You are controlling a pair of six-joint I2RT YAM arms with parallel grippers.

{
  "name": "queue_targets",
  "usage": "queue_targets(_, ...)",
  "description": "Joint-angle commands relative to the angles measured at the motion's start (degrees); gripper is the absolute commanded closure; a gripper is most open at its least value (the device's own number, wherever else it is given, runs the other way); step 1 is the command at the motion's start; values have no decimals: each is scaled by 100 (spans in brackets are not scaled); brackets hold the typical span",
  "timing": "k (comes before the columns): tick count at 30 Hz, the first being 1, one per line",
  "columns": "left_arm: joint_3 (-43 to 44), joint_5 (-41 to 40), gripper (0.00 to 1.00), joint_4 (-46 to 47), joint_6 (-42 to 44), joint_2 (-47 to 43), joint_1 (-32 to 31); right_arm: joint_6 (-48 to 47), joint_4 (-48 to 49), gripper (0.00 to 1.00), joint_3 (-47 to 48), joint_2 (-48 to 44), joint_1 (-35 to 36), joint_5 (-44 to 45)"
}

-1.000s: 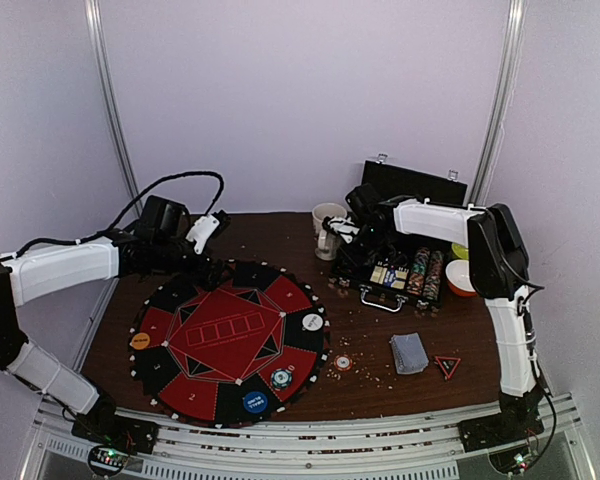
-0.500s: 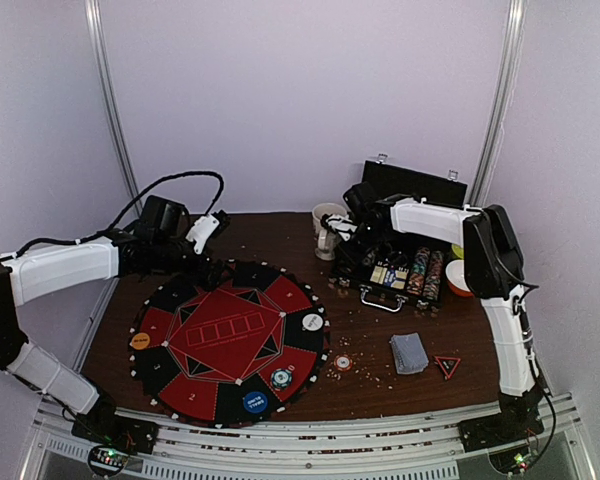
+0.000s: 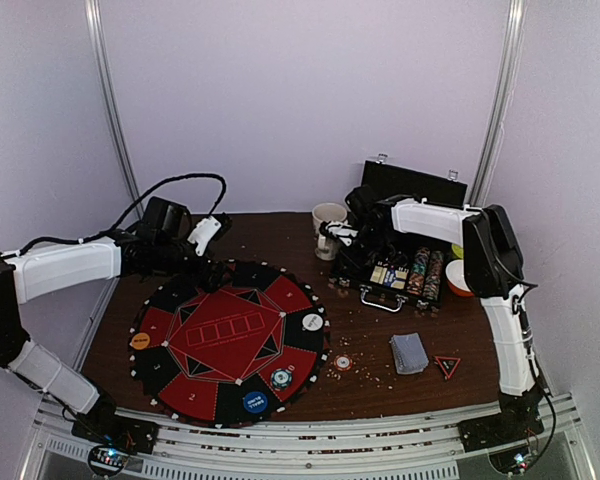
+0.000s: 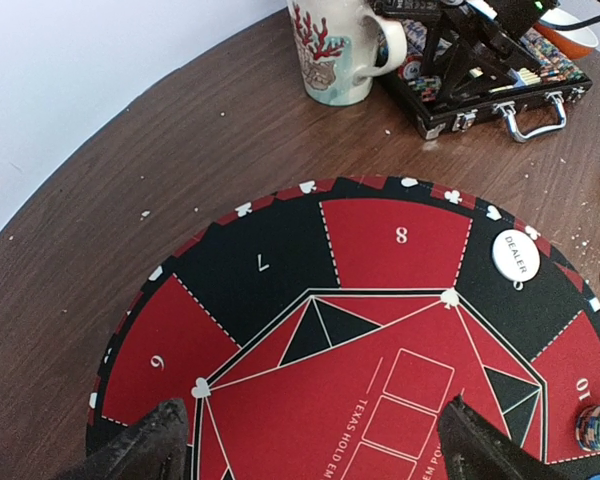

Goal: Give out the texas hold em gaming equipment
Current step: Pick up the pile of poker chips from the chip case.

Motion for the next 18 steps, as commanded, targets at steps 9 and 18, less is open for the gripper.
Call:
queue_targets(9,121,-23,11,119,95,-50,55,206,93,66,171,444,-126,730)
queue_targets(18,129,-36,11,108,104,-33,54,159,-194,69,51,421,-126,467)
